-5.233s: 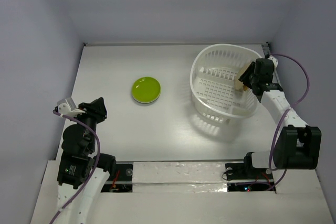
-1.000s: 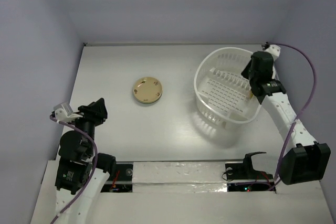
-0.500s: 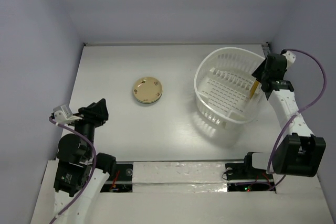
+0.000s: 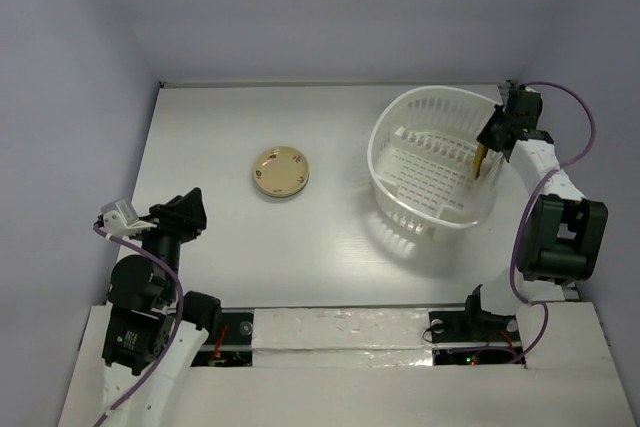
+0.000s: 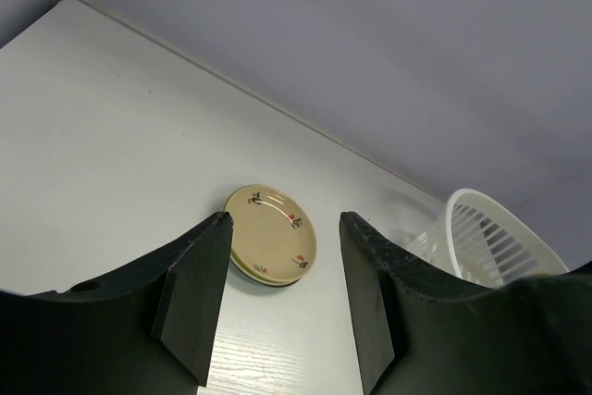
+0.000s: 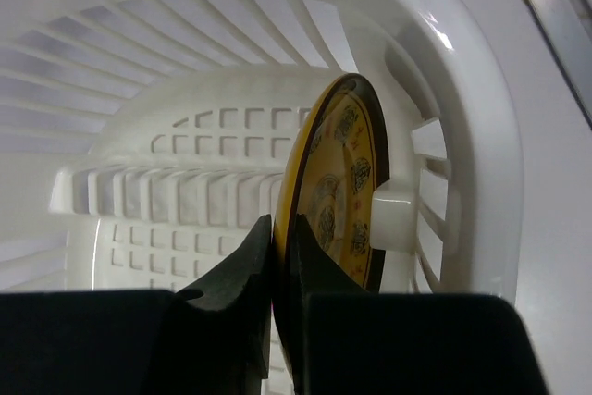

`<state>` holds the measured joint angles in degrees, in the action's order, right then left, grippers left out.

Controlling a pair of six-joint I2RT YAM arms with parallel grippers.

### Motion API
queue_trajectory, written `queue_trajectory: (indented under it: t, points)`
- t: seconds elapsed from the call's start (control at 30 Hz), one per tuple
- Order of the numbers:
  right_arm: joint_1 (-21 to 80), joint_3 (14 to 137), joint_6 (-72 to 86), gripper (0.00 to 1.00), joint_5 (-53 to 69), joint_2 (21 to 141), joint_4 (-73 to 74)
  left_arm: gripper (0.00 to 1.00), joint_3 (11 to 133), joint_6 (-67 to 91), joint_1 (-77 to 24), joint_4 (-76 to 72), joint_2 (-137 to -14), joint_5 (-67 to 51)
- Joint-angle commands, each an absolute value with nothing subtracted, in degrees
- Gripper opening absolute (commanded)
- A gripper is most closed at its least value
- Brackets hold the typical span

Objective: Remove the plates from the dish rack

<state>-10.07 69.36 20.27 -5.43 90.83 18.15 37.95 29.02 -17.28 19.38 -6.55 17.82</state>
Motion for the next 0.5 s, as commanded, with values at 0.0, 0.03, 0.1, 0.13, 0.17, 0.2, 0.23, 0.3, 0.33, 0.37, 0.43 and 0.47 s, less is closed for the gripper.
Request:
queue_trajectory:
  t: [0.0,0.03,0.1,0.13,0.17,0.2,0.23,0.3,0.33,0.37,0.43,0.47]
  points:
    - [-10.28,72.95,12.14,0.00,3.93,93.42,14.86,0.47,38.50,28.74,-17.67,16.96,-6.24,17.75]
    - [-10.28,73.65,11.43,0.00,5.09,94.04,14.77,0.47,38.50,28.65,-17.67,16.96,-6.33,17.67]
    - [-9.67,75.40,8.10,0.00,8.07,95.35,14.33,0.47,38.50,28.65,-17.67,16.96,-6.50,17.58]
    - [-8.88,76.11,6.69,0.00,11.22,95.88,14.15,0.47,38.50,28.65,-17.67,16.88,-6.68,17.58]
    - [-8.35,76.81,4.24,0.00,11.68,96.41,14.15,0.47,38.50,28.57,-17.67,16.96,-6.77,17.49]
    - [-7.83,78.38,2.91,0.00,12.21,97.03,14.15,0.47,38.50,28.65,-17.67,16.88,-6.94,17.49]
    - [-6.43,78.57,1.25,0.00,13.43,97.64,13.63,0.47,38.50,28.65,-17.67,16.88,-7.03,17.49]
    - [-5.19,78.31,-3.05,0.00,16.26,97.82,11.17,0.47,38.58,28.74,-17.67,17.05,-7.47,17.58]
    - [-4.66,79.01,-4.21,0.00,16.69,98.95,11.68,0.47,38.67,28.74,-17.67,17.14,-7.64,17.67]
    - [-3.88,79.80,-5.09,0.00,16.44,99.66,12.56,0.47,38.67,28.74,-17.67,17.14,-7.91,17.67]
    - [-3.35,80.16,-6.15,0.00,14.69,100.37,12.75,0.47,38.67,28.74,-18.19,17.14,-8.43,17.67]
    - [-3.34,79.98,-6.24,0.00,13.63,100.37,12.22,0.47,38.58,28.83,-18.19,17.14,-8.61,17.58]
